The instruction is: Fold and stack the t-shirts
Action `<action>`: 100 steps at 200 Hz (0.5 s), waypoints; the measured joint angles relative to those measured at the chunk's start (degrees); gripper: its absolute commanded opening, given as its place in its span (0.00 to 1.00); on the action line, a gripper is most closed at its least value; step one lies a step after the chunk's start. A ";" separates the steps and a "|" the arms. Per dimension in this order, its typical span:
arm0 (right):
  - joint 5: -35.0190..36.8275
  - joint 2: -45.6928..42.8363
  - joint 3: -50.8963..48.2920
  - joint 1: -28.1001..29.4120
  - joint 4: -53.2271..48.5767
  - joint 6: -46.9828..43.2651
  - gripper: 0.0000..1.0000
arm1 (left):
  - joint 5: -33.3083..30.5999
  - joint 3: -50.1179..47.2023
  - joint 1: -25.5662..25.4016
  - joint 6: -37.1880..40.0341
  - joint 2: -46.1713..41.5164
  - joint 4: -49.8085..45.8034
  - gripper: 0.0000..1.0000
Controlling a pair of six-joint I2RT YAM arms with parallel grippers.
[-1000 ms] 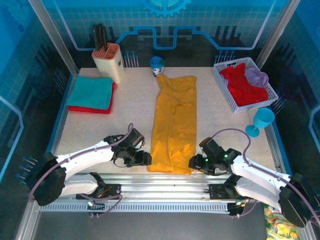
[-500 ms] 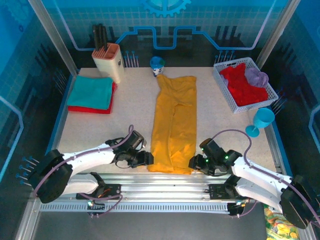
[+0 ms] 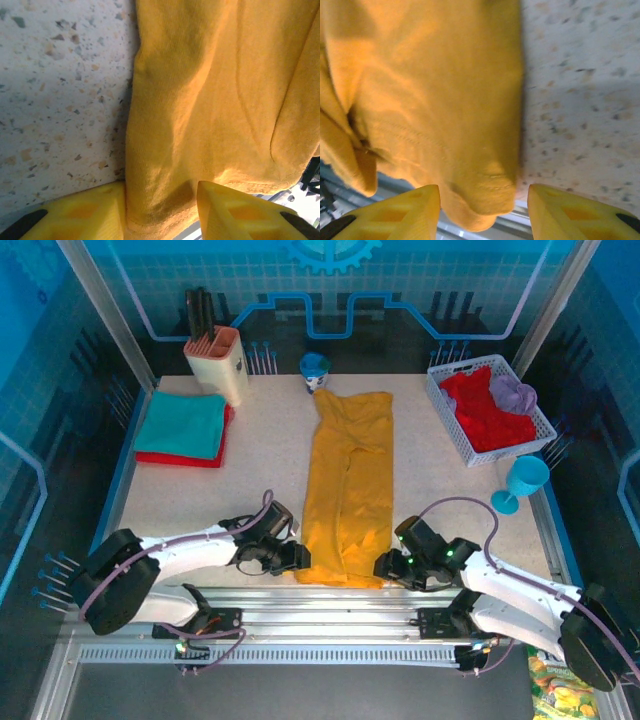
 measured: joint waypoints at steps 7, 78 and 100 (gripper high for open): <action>-0.26 0.00 0.02 0.09 0.04 0.00 0.51 | 0.00 0.00 0.00 0.02 0.11 0.07 0.39; -0.72 1.20 -0.17 0.13 0.50 0.02 0.50 | -0.04 -0.02 -0.90 -0.46 0.66 0.94 0.31; -0.90 2.36 -0.11 0.13 0.98 -0.02 0.49 | -0.04 -0.02 -1.25 -0.70 0.87 1.25 0.30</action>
